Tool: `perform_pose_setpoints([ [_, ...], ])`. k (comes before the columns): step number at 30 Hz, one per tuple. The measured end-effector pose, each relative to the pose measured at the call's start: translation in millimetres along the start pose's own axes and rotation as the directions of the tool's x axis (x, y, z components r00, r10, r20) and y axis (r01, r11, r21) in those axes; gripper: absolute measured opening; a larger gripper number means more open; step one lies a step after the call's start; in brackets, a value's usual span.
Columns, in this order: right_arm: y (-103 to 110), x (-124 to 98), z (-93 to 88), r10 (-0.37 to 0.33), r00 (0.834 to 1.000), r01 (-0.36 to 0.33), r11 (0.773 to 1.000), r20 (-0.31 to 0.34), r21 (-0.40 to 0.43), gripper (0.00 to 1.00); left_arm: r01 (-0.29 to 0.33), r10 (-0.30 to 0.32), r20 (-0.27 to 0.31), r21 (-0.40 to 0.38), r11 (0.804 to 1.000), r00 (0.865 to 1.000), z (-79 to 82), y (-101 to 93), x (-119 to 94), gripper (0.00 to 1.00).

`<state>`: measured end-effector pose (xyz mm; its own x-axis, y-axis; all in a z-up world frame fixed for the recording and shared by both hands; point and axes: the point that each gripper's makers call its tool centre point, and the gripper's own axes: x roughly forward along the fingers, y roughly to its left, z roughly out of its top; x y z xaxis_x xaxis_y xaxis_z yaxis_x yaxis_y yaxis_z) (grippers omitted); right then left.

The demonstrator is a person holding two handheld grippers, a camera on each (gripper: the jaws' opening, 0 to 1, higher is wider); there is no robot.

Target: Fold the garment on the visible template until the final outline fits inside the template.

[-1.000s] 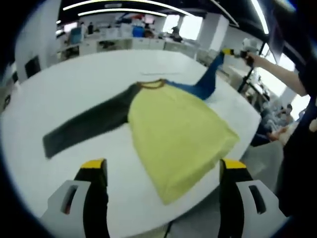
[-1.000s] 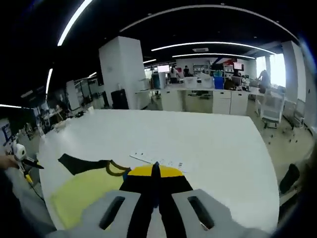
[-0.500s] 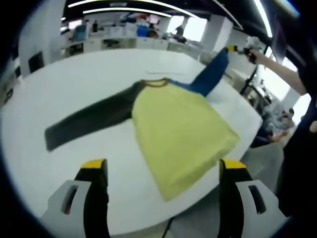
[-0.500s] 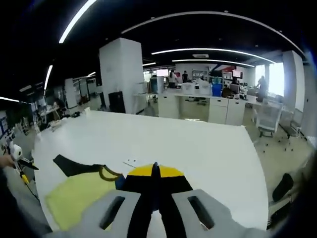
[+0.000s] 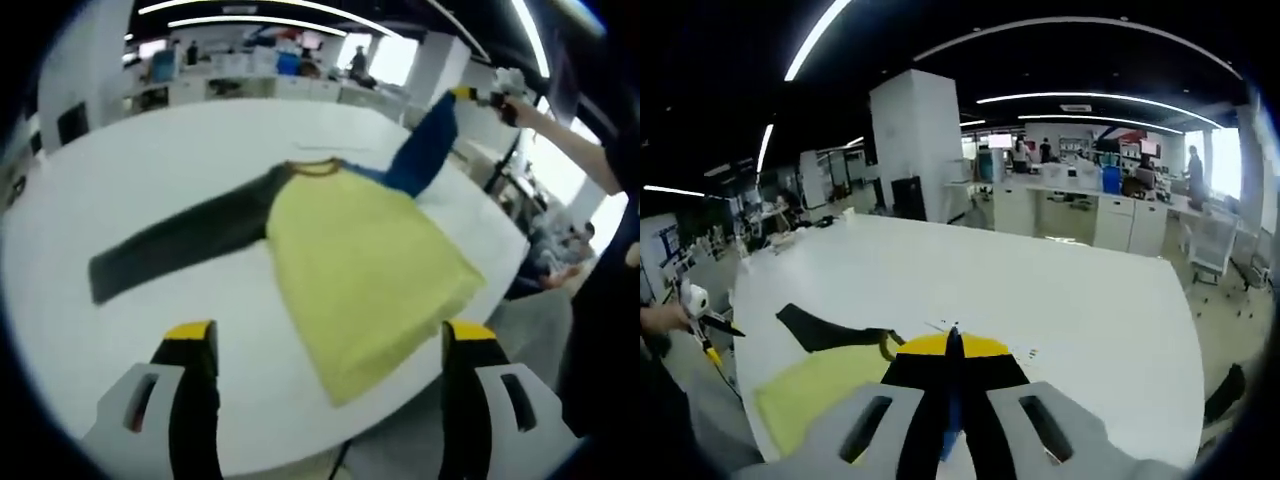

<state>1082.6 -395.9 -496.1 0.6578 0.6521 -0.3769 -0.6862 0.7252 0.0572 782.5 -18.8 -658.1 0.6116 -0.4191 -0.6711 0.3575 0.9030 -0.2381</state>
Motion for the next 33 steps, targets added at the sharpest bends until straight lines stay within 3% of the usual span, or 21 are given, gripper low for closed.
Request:
perform_pose_setpoints([
  [6, 53, 25, 8.4, 0.109, 0.994, -0.11, 0.994, -0.027, -0.028, 0.02, -0.002, 0.002, 0.0, -0.011, 1.0, 1.0, -4.6, 3.9, -2, 0.88],
  [10, 92, 46, 13.2, 0.195, 0.98, -0.197, 0.979, -0.047, -0.05, 0.02, -0.003, 0.003, 0.003, -0.017, 1.0, 1.0, -6.9, 6.6, -4, 0.88],
  [15, 126, 71, 10.7, 0.265, 0.961, -0.271, 0.96, -0.08, -0.069, 0.02, -0.008, 0.008, 0.008, -0.026, 1.0, 1.0, -9.1, 10.1, -7, 0.88],
  [26, 175, 105, -17.0, 0.361, 0.919, -0.374, 0.926, -0.159, -0.059, 0.02, -0.016, 0.017, 0.006, -0.046, 0.999, 1.0, -15.1, 17.6, -10, 0.87],
  [33, 194, 129, -41.3, 0.374, 0.905, -0.39, 0.92, -0.204, -0.043, 0.02, -0.015, 0.015, 0.008, -0.051, 0.999, 1.0, -16.8, 18.6, -10, 0.87],
])
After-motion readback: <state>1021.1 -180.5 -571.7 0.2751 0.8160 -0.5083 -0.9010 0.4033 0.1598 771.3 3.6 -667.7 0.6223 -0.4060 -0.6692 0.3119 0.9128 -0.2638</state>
